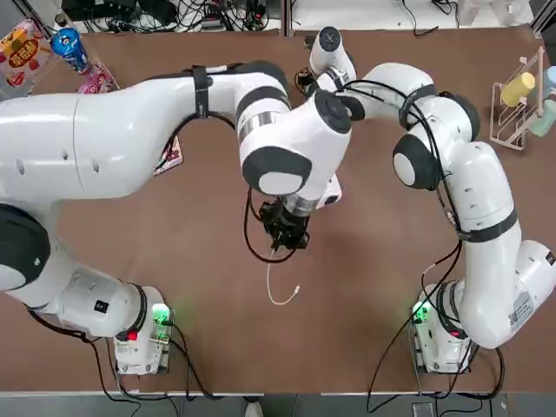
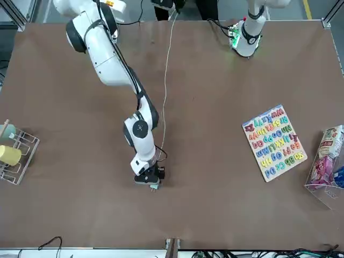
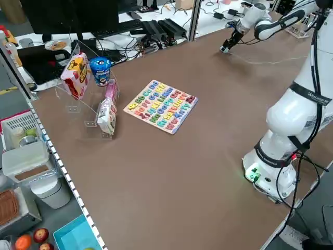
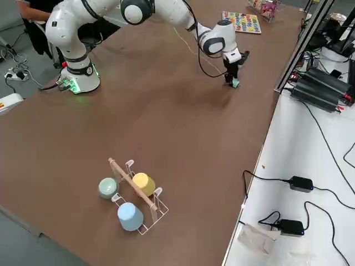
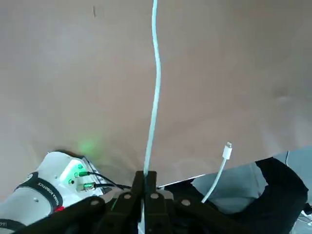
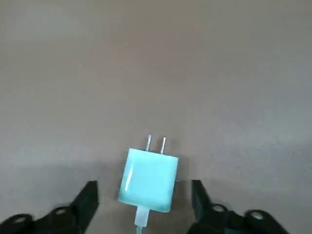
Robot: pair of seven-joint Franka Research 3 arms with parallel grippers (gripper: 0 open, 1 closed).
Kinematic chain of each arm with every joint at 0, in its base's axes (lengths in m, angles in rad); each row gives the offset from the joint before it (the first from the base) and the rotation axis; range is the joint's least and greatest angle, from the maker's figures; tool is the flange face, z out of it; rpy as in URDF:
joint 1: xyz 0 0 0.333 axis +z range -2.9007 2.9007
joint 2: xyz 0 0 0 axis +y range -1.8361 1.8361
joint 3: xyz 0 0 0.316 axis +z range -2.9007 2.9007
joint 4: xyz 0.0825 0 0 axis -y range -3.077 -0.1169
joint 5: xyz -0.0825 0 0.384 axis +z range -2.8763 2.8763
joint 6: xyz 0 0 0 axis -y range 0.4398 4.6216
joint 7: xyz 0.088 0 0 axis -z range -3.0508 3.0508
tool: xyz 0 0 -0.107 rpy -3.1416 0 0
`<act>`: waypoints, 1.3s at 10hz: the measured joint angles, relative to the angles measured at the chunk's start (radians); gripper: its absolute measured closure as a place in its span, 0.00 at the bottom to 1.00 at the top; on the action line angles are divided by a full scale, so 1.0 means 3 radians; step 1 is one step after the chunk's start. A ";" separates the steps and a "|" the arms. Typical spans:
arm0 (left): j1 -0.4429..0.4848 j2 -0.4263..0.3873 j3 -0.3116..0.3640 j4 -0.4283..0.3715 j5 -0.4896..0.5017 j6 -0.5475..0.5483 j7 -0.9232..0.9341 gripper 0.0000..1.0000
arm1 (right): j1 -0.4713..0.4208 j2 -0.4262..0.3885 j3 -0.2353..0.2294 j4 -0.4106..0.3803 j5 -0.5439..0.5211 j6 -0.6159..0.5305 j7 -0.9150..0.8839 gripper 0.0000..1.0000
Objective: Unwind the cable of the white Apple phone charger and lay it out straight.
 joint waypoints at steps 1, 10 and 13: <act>0.0002 0.0001 0.0000 0.0000 0.0000 0.0002 0.0000 0.96 | 0.0001 0.0000 0.0000 0.0005 0.0000 0.0000 0.0000 0.00; 0.0003 0.0005 0.0000 0.0044 0.0003 0.0044 -0.0247 0.27 | -0.1033 -0.0420 0.0510 0.0171 0.0004 -0.0831 -0.2054 0.00; 0.0387 -0.0008 0.0036 0.0161 0.0138 0.0044 -0.0487 0.00 | -0.1579 -0.0583 0.0934 0.0199 0.0002 -0.1261 -0.2814 0.00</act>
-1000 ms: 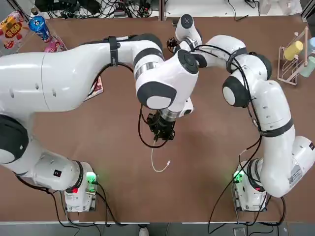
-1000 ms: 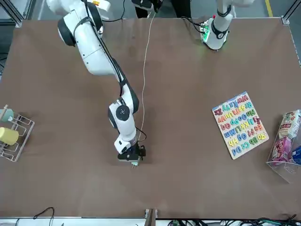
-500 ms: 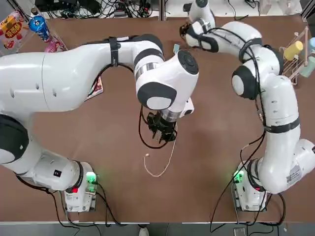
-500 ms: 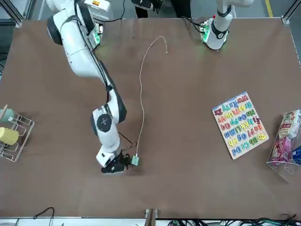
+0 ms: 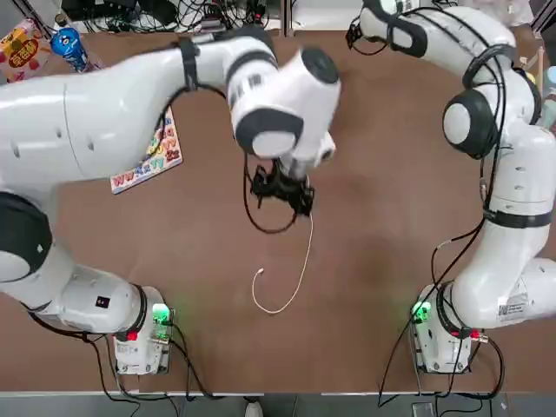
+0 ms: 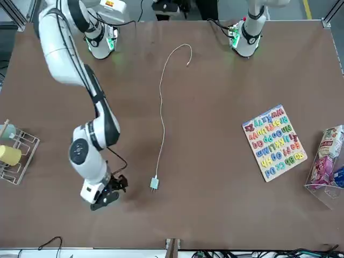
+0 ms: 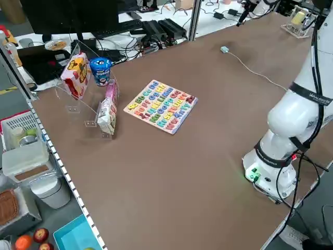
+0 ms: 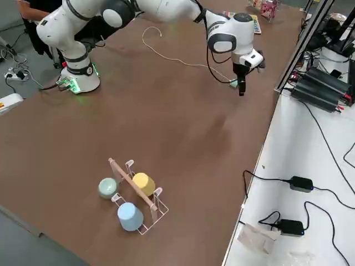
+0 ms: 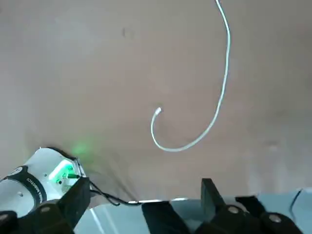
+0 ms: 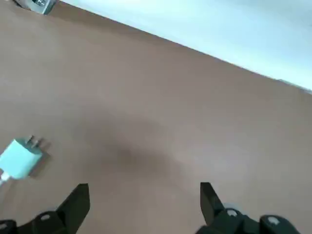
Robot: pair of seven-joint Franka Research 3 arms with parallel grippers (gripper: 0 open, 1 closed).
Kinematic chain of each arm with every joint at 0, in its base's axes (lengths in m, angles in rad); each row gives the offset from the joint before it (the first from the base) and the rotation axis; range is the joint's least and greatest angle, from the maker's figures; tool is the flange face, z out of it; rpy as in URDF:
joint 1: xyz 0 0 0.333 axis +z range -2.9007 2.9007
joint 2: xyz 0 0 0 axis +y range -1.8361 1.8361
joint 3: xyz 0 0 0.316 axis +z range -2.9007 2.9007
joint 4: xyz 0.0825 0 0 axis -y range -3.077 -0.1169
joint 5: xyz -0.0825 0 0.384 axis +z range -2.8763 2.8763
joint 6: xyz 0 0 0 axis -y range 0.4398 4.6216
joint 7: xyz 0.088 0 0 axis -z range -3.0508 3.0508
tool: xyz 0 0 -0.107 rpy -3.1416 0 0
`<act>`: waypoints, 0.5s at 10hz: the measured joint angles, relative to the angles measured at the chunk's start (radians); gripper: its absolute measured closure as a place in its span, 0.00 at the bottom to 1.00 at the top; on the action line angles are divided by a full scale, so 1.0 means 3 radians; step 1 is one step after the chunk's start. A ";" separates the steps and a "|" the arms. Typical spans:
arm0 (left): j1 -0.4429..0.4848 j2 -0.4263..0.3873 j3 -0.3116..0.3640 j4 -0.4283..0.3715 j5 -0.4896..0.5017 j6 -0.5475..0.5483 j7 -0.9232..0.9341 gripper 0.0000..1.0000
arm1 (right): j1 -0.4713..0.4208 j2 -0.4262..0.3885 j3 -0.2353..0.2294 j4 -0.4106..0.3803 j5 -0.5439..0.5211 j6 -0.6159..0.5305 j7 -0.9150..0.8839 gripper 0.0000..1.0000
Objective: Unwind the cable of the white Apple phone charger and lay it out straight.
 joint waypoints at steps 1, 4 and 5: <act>0.0233 -0.0002 0.0010 0.0069 0.0008 0.0000 0.0000 0.00 | -0.0145 -0.0081 0.0065 0.0024 0.0000 -0.0214 -0.0216 0.00; 0.0841 -0.0033 0.0020 0.0204 0.0173 -0.0005 -0.0132 0.00 | -0.0415 -0.0676 0.0075 -0.0070 0.0041 -0.0953 -0.0362 0.00; 0.1021 -0.0070 0.0018 0.0211 0.0207 -0.0012 -0.0205 0.00 | -0.0526 -0.0941 0.0060 -0.0285 0.0089 -0.1096 -0.0340 0.00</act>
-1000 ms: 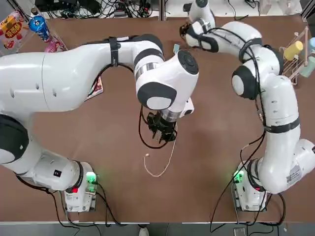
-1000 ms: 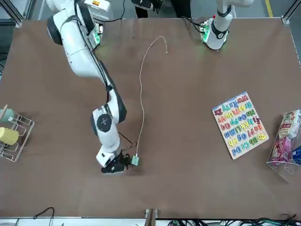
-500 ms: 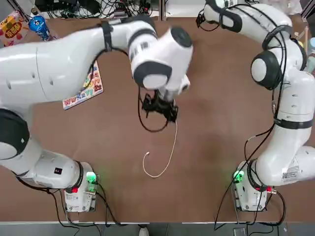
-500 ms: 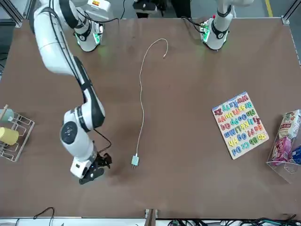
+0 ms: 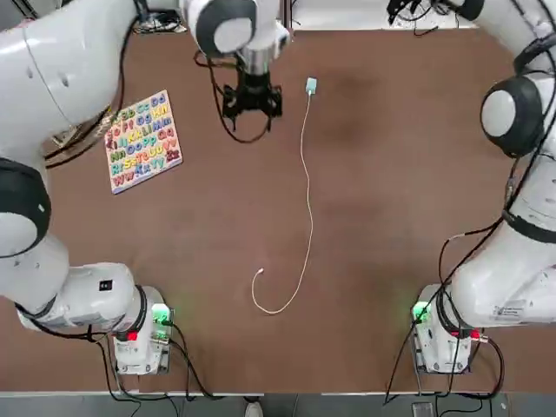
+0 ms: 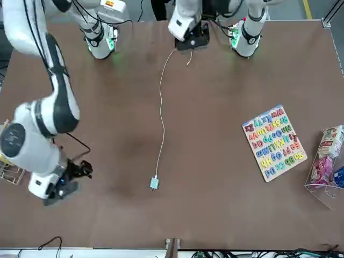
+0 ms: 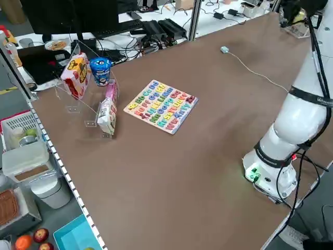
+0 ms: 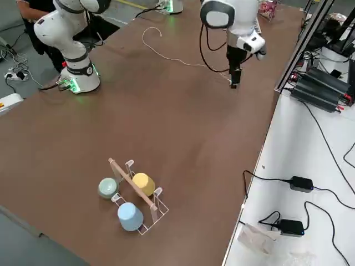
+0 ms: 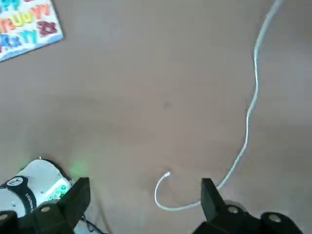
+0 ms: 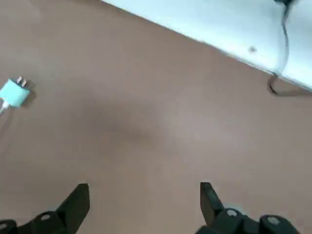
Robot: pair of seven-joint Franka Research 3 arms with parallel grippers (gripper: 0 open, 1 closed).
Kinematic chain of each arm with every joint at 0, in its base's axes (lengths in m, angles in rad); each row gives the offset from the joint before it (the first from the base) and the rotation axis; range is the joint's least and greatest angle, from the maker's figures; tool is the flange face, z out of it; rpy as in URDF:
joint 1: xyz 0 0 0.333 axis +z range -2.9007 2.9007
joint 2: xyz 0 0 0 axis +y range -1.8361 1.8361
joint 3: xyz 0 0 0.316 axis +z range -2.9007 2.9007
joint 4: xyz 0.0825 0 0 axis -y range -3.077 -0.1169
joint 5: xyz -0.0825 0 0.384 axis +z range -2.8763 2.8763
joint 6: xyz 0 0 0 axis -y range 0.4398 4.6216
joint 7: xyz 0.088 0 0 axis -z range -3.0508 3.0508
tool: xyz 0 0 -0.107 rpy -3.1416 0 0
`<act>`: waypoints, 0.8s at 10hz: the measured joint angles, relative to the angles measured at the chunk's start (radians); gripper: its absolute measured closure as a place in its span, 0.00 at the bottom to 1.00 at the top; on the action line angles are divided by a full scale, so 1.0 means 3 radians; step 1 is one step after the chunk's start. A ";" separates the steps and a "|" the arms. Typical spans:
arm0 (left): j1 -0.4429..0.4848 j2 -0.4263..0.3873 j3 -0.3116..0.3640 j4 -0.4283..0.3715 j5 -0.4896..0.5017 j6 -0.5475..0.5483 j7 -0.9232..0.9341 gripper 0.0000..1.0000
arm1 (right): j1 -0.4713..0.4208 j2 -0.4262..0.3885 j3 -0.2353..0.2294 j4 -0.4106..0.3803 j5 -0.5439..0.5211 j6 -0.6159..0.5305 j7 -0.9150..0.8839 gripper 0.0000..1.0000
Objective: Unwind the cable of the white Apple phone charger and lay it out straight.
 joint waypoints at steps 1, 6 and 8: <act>0.0191 -0.0048 -0.0002 0.0003 0.0032 -0.0036 -0.0028 0.00 | -0.0104 -0.0275 -0.0043 -0.0302 0.0072 -0.0057 0.0066 0.00; 0.0860 -0.0058 0.0148 0.0025 0.0158 0.0218 0.0042 0.00 | -0.0455 -0.1220 -0.0235 -0.1338 0.0194 -0.0263 0.0293 0.00; 0.0551 0.0040 0.0791 0.0027 0.0146 0.0448 0.0447 0.00 | -0.0463 -0.1421 -0.0299 -0.1355 0.0195 -0.0337 0.0300 0.00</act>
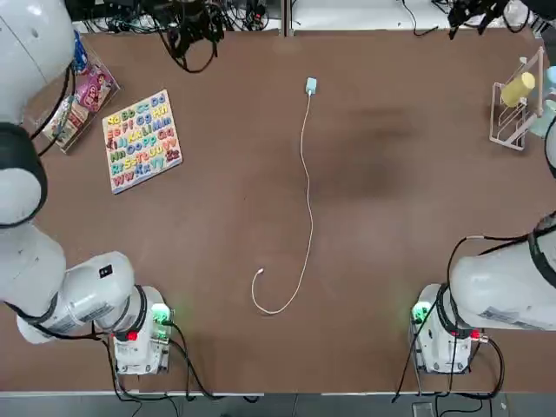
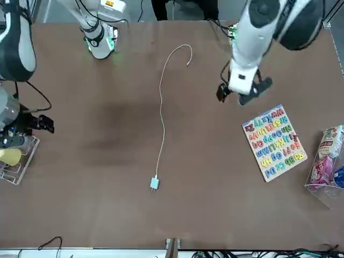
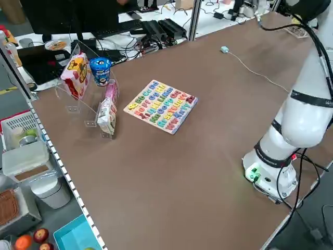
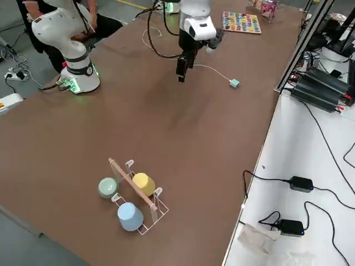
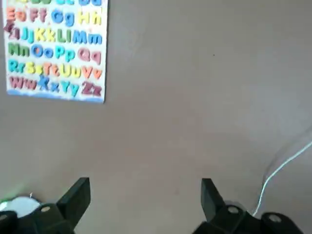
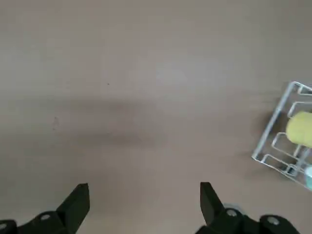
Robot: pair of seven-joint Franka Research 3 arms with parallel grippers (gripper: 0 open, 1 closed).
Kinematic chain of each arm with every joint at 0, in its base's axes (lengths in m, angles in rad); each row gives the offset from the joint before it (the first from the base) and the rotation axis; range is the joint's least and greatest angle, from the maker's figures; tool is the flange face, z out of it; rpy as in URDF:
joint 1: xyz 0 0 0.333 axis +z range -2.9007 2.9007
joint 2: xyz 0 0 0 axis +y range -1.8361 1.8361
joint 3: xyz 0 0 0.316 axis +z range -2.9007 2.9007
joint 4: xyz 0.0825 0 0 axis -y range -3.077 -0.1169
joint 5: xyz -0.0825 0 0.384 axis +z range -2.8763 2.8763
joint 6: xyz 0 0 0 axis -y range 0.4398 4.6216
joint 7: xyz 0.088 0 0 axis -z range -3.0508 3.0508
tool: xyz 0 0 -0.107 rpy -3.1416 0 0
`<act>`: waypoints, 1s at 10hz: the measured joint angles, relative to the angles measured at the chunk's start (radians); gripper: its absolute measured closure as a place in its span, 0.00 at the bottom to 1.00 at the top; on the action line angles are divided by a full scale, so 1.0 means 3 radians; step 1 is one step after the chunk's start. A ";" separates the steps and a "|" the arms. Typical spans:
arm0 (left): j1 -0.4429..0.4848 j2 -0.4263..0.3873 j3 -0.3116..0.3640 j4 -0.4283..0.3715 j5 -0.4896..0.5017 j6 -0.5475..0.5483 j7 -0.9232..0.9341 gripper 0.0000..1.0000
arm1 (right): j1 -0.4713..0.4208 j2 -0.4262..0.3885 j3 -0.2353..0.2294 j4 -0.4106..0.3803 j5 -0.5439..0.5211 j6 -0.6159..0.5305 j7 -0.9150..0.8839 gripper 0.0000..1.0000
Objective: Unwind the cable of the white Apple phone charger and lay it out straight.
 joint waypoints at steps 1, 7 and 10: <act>-0.0239 0.0024 0.0397 0.0001 -0.0048 0.0027 0.0325 0.00 | 0.0001 -0.0076 0.0000 0.0015 0.0001 -0.0058 0.0000 0.00; -0.0775 -0.0330 0.1956 0.0041 -0.0295 -0.0117 0.2465 0.00 | 0.0163 -0.0243 0.0065 0.0331 0.0016 -0.0566 0.0315 0.00; -0.0990 -0.0470 0.2531 0.0046 -0.0305 -0.0316 0.3025 0.00 | 0.0248 -0.0243 0.0070 0.0314 0.0016 -0.0556 0.0322 0.00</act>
